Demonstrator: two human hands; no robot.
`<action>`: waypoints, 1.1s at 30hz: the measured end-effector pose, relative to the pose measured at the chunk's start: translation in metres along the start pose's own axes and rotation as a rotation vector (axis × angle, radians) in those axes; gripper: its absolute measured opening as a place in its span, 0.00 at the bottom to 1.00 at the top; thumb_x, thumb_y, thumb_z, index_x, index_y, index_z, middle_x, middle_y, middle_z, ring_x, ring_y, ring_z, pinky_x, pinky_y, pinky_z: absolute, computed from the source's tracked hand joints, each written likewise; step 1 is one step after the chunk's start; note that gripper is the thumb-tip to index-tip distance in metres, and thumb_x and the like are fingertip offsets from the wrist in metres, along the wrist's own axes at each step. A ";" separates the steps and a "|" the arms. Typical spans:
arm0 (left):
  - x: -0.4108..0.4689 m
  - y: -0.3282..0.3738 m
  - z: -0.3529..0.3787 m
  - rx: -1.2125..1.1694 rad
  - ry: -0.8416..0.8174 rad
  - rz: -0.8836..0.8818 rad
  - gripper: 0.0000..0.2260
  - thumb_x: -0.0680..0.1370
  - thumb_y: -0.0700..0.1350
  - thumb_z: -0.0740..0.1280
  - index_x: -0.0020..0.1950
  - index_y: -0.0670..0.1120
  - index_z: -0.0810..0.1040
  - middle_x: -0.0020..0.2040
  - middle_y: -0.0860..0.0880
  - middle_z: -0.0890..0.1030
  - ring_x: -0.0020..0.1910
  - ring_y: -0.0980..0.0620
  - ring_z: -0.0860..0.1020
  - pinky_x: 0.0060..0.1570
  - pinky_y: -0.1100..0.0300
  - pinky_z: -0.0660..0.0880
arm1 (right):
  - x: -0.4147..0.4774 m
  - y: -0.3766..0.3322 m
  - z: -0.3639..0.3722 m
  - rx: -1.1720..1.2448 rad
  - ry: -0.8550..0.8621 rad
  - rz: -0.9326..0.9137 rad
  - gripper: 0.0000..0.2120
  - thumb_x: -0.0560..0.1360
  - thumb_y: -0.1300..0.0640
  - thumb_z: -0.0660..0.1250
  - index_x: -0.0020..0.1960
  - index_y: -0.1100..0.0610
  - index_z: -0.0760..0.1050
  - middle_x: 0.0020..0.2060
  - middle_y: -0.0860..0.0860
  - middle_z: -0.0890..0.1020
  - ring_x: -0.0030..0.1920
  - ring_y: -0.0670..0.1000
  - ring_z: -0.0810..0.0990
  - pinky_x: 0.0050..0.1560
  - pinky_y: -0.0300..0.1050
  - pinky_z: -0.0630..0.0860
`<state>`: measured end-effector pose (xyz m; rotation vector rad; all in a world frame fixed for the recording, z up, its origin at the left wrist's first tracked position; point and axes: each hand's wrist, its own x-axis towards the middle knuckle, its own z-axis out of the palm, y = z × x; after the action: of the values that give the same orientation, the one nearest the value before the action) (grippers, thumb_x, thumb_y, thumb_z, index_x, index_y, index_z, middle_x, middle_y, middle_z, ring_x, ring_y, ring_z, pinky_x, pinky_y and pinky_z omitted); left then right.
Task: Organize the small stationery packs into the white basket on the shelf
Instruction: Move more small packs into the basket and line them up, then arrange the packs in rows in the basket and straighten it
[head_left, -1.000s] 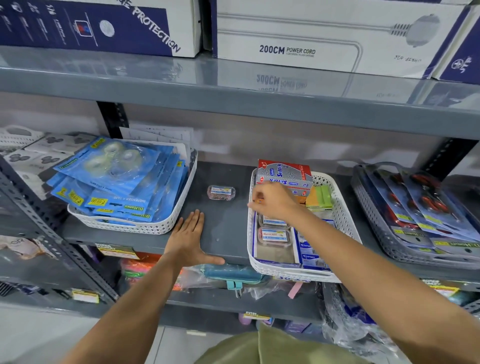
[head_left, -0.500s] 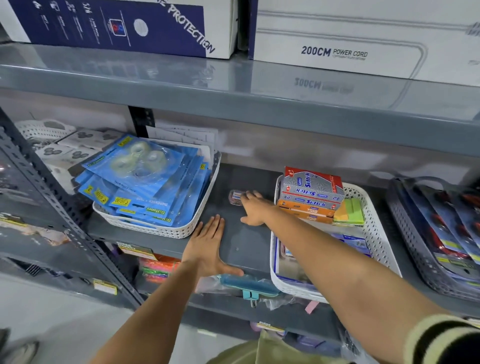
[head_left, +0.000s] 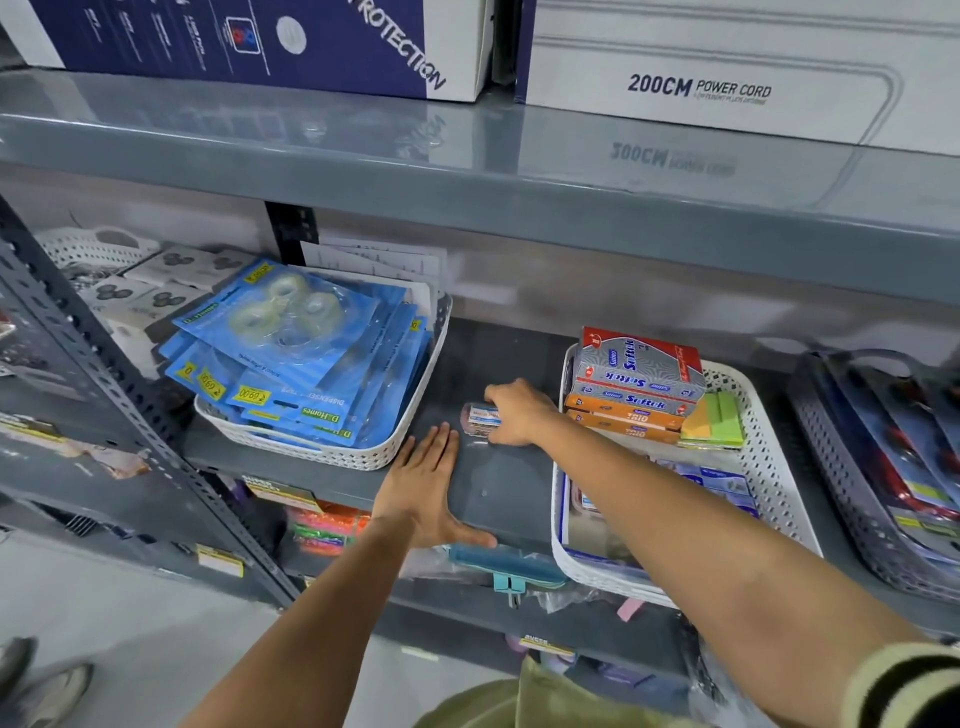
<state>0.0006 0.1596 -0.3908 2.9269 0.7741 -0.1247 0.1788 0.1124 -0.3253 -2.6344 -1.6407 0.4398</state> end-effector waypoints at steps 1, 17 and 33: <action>0.000 -0.001 0.000 -0.002 0.000 -0.003 0.70 0.47 0.85 0.45 0.78 0.43 0.37 0.80 0.47 0.39 0.78 0.50 0.40 0.77 0.50 0.40 | -0.002 0.000 -0.001 0.016 -0.007 -0.007 0.24 0.67 0.51 0.74 0.61 0.52 0.73 0.56 0.55 0.74 0.52 0.56 0.78 0.52 0.49 0.78; -0.001 0.003 -0.002 0.029 -0.028 -0.025 0.67 0.53 0.84 0.53 0.78 0.44 0.36 0.79 0.49 0.38 0.78 0.51 0.37 0.76 0.51 0.37 | -0.114 0.017 -0.034 1.426 0.059 -0.341 0.26 0.68 0.80 0.67 0.58 0.57 0.72 0.55 0.52 0.81 0.53 0.48 0.80 0.51 0.38 0.79; -0.002 0.004 -0.001 0.020 -0.025 -0.030 0.69 0.49 0.85 0.47 0.78 0.45 0.35 0.79 0.49 0.38 0.78 0.51 0.38 0.76 0.52 0.38 | -0.169 0.052 -0.028 1.628 0.220 -0.316 0.28 0.65 0.75 0.71 0.59 0.54 0.76 0.58 0.49 0.82 0.58 0.51 0.81 0.57 0.47 0.78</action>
<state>0.0007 0.1556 -0.3894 2.9269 0.8179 -0.1716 0.1615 -0.0557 -0.2676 -1.1247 -0.8240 0.8744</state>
